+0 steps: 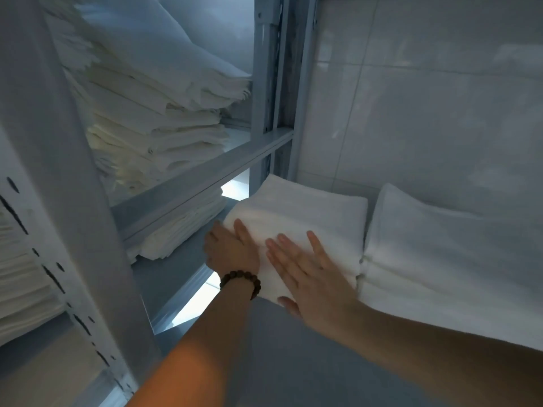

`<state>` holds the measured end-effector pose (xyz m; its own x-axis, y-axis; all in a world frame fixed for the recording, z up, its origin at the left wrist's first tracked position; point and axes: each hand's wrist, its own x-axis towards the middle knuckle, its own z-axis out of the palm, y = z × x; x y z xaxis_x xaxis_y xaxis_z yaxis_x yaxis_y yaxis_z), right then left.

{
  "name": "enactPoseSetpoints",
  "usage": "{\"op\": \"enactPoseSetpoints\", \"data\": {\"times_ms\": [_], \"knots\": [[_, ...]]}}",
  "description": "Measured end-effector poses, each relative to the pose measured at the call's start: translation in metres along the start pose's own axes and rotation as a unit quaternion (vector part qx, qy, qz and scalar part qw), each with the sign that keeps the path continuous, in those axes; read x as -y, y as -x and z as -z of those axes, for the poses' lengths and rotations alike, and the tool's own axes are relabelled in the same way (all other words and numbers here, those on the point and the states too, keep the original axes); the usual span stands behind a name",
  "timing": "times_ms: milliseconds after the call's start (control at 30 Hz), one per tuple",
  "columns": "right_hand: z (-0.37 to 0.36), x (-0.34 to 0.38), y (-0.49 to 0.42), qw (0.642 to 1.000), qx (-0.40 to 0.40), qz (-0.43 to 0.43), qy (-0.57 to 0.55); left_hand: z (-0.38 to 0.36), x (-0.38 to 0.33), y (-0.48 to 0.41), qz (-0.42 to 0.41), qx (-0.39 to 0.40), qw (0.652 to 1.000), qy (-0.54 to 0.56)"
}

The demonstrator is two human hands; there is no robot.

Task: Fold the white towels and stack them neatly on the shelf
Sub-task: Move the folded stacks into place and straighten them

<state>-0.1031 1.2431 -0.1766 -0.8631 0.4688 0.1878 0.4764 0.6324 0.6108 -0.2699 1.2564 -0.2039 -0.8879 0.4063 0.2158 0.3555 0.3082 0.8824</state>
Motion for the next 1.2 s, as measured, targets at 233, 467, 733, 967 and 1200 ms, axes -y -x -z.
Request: {"op": "enactPoseSetpoints", "data": {"times_ms": [233, 467, 733, 967, 1200], "knots": [[0.017, -0.041, -0.042, 0.922, 0.186, -0.17, -0.295, 0.005, -0.043, 0.005, -0.374, 0.182, 0.887, -0.203], [-0.001, -0.064, -0.073, 0.89, 0.26, -0.132, -0.349, -0.005, -0.047, -0.013, -0.328, 0.263, 0.835, -0.356], [-0.018, -0.066, -0.062, 0.834, 0.264, -0.358, -0.327, 0.006, -0.029, -0.023, -0.215, 0.272, 0.878, -0.331], [0.041, -0.065, -0.057, 0.852, 0.197, -0.275, -0.399, 0.035, -0.058, 0.022, -0.259, 0.27, 0.882, -0.286], [0.062, -0.151, 0.038, 0.832, 0.116, -0.363, -0.404, 0.047, -0.138, 0.085, -0.353, 0.35, 0.841, -0.213]]}}
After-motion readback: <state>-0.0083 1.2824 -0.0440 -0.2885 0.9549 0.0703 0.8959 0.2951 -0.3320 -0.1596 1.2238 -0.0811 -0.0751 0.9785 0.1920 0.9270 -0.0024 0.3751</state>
